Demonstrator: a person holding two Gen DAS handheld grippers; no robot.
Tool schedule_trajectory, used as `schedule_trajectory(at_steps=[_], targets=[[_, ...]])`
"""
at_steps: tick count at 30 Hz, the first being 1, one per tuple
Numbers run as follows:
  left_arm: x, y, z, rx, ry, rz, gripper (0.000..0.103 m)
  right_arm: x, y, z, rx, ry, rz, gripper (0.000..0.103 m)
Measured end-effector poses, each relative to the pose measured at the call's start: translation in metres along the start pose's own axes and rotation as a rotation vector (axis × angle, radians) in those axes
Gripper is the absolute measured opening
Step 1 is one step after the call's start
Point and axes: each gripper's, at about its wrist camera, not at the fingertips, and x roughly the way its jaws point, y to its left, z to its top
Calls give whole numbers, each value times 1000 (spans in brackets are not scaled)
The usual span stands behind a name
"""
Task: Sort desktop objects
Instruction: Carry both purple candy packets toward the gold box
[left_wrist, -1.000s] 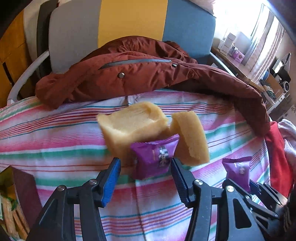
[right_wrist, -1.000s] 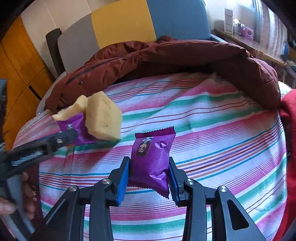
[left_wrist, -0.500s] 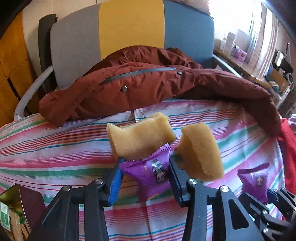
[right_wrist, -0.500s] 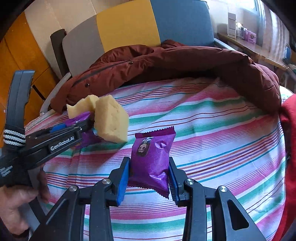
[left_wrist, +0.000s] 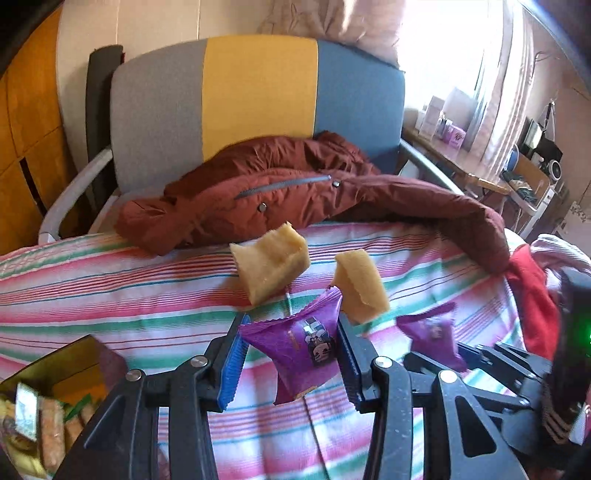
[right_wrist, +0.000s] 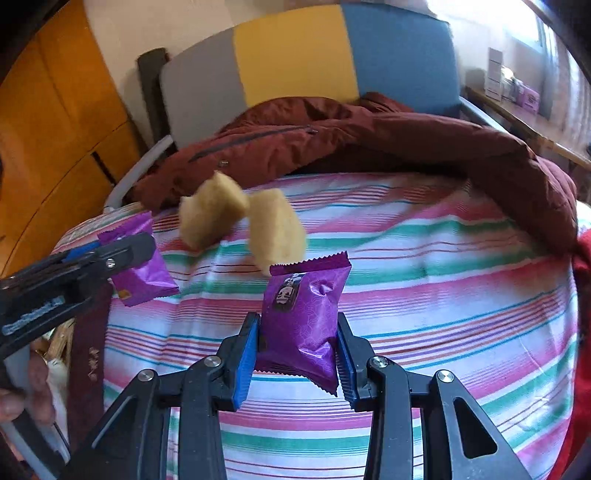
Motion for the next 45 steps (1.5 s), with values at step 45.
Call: schedule_trajectory(at_steps=[45], targets=[[-183,139,-114,-103,-176,346,46,-37,195,-38,-342,-24,338,39]])
